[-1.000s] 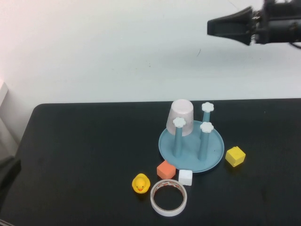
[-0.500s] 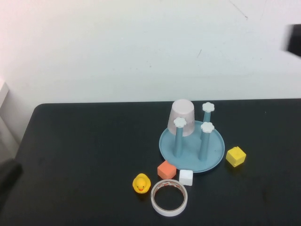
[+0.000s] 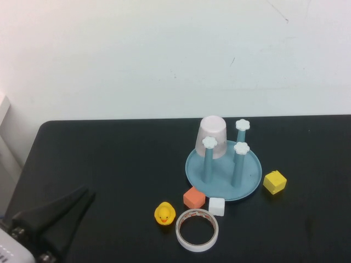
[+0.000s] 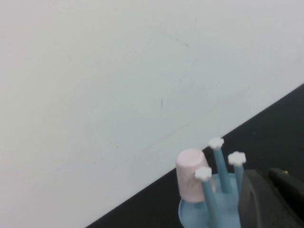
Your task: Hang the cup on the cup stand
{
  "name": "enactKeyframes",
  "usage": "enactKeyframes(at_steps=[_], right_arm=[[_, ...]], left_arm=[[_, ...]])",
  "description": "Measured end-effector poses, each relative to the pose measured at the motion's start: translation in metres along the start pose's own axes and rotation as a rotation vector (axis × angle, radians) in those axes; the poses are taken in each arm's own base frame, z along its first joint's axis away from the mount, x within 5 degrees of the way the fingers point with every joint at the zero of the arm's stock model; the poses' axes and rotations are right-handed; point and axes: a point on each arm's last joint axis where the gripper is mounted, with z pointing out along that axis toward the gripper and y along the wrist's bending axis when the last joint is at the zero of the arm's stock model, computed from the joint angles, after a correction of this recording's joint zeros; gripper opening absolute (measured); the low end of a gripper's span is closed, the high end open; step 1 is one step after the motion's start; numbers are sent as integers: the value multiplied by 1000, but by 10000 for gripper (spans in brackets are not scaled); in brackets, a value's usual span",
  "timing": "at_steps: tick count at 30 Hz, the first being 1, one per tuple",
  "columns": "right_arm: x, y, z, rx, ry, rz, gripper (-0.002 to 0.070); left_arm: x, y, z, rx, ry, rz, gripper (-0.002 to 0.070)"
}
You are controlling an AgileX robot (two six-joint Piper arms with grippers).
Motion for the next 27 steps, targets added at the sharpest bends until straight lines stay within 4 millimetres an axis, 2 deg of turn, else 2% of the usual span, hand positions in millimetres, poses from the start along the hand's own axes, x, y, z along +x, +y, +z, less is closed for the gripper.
enactKeyframes(at_steps=[8, 27], right_arm=[[14, 7, 2, -56, 58, 65, 11], [13, 7, 2, -57, 47, 83, 11]], left_arm=[[0, -12, 7, 16, -10, -12, 0], [0, -12, 7, 19, -9, -7, 0]])
